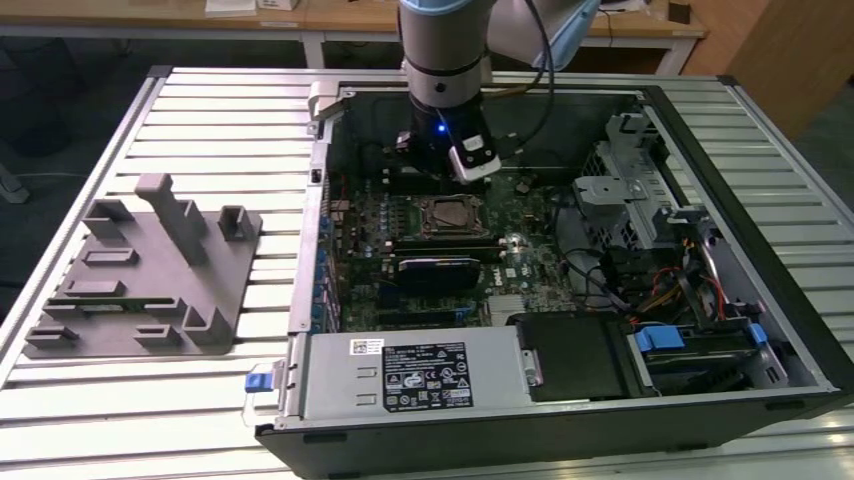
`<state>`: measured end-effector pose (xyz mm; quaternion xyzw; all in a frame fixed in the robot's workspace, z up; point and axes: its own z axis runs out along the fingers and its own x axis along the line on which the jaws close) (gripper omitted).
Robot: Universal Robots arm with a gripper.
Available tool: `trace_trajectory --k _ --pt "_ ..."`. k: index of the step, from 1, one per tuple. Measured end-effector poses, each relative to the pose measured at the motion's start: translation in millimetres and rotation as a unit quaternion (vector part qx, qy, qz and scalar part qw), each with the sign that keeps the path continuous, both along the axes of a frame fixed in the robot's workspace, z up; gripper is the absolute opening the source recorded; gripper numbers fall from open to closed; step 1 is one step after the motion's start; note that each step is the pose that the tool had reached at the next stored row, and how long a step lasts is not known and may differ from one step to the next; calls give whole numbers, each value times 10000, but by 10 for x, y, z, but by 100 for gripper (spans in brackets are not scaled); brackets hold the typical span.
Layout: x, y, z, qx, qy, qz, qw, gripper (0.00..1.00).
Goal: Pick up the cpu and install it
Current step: 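Install the first cpu locking lever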
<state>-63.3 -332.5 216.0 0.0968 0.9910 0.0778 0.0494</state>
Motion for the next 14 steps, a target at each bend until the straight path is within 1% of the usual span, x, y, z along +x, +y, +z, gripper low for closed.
trace_trajectory --k 2,3,4,6,10,13,14 --pt "0 3 0 -118 0 0 9999 11" --pt "0 3 -1 -164 -1 0 9999 11" --pt "0 3 0 -183 -1 0 9998 11" --pt "0 3 22 -184 0 0 9998 11" --pt "2 3 89 -185 -1 0 9998 11" --pt "9 3 100 -205 -1 0 9998 11" --pt "11 3 103 -221 -1 0 9998 11"
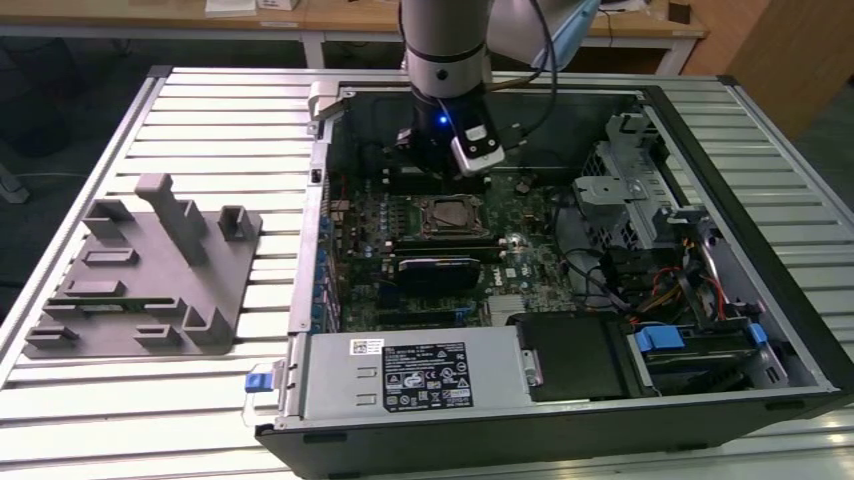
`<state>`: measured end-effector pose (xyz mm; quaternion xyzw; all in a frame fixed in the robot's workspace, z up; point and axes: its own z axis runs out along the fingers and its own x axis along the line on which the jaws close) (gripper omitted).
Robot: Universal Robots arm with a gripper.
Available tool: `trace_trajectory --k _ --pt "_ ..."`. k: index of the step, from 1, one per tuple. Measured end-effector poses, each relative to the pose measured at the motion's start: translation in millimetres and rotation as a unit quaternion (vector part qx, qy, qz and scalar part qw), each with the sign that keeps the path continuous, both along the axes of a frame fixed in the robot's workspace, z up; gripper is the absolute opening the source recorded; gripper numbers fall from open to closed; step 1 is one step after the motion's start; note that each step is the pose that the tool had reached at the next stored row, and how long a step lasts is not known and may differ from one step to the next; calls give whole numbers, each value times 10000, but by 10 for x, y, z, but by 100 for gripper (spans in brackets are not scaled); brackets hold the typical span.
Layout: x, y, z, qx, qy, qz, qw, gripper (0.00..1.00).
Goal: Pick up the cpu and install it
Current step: 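Install the first cpu locking lever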
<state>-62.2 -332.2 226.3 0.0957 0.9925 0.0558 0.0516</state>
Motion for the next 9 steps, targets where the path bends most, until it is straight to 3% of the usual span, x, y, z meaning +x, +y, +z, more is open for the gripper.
trace_trajectory --k 4,9 --pt "11 -13 3 -67 1 1 10000 11" --pt "17 -68 2 -98 0 1 10000 11"
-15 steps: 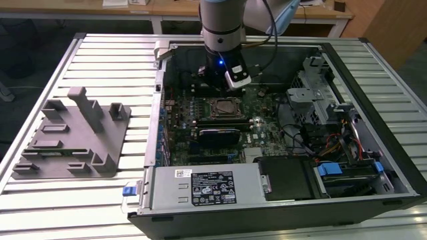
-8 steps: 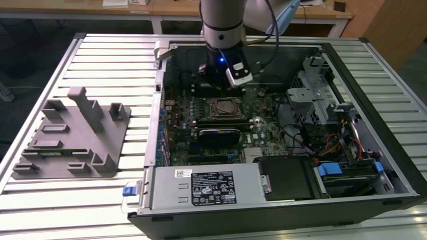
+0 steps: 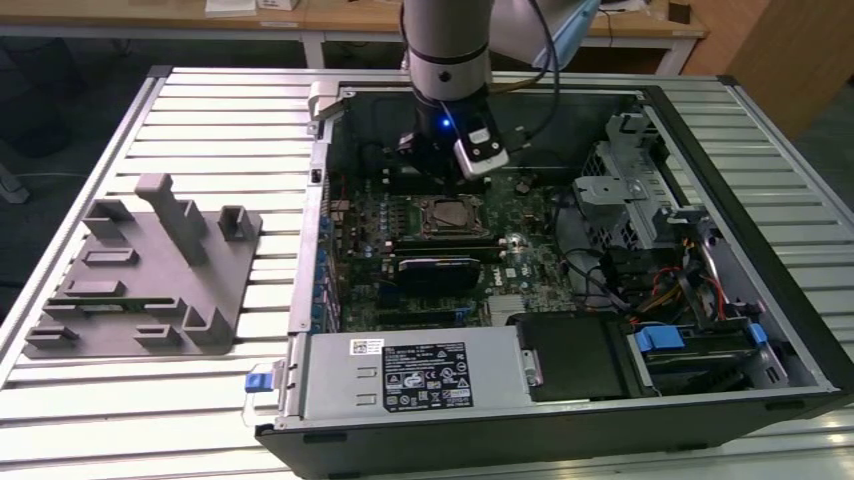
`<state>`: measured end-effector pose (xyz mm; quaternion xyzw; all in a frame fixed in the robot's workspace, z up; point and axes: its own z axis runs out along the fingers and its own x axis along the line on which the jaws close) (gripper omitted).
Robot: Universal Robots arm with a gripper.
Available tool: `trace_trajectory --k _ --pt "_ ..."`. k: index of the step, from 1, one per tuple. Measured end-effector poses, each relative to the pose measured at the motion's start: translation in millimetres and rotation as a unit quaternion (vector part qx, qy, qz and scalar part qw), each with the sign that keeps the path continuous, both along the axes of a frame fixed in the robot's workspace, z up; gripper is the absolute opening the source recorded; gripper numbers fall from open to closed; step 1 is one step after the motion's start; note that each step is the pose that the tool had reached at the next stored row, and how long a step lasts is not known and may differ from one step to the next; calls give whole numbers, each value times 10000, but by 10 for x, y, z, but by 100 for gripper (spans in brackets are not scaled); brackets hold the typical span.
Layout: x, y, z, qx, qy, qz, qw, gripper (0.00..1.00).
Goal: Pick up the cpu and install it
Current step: 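Install the first cpu locking lever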
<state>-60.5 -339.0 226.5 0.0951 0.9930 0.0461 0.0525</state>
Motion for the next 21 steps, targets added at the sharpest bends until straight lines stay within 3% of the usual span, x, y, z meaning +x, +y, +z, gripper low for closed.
trace_trajectory --k 5,10,13,17,21 --pt "2 -65 0 -14 0 0 10000 11" --pt "9 -73 -2 -56 14 0 10000 11" --pt "25 -72 -3 -107 54 0 9999 11" --pt "60 -73 -11 -193 139 0 9997 11" --pt "70 -72 -19 -273 183 1 9995 11"
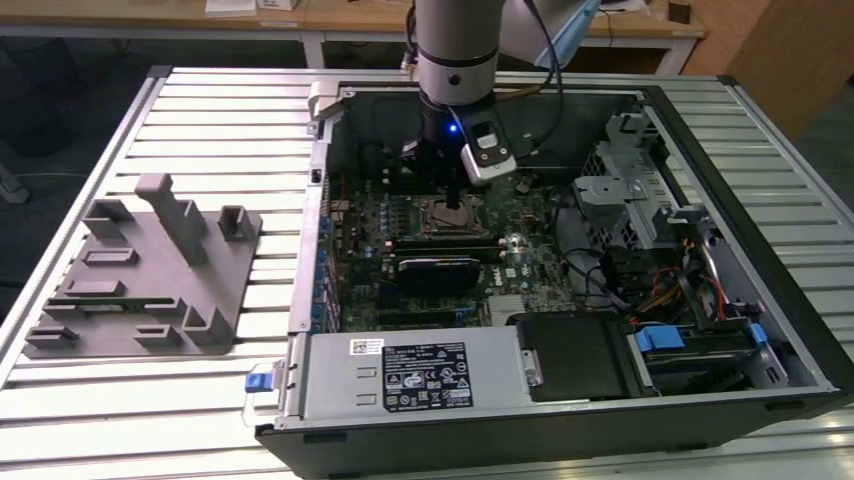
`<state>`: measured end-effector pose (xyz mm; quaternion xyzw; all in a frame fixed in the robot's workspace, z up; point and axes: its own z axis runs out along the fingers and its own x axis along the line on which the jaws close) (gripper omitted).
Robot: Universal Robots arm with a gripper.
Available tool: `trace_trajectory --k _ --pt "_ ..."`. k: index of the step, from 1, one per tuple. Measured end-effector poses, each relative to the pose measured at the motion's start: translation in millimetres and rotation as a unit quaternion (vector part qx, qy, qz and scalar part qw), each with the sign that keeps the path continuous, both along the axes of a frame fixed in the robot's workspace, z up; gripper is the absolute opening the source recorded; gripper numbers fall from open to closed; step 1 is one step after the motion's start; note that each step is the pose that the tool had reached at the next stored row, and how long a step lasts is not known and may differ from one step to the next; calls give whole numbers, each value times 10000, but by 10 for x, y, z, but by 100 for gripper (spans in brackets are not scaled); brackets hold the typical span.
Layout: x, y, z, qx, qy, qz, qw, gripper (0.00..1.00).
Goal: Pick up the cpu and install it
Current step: 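Install the first cpu locking lever, then install the second cpu locking lever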
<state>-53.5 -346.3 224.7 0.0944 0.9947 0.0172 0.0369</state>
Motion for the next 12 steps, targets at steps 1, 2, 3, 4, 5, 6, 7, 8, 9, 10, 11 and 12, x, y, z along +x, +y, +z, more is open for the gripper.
trace_trajectory --k 1,2,3,4,5,6,7,8,9,10,11,12 --pt "0 0 0 -1 1 0 10000 11" --pt "0 0 0 -1 2 1 10000 11" --pt "0 0 0 -1 3 1 10000 11" --pt "0 -1 -1 0 3 1 10000 11" --pt "1 -2 -1 0 3 1 10000 11" --pt "1 -5 0 0 3 1 10000 11" --pt "1 -8 0 0 3 1 10000 11" --pt "1 -13 0 -1 3 1 10000 11" --pt "0 -17 0 -1 3 1 10000 11" --pt "0 -22 0 -1 3 1 10000 11" --pt "0 -27 0 0 3 1 10000 11" --pt "0 -33 0 -1 3 1 10000 11"
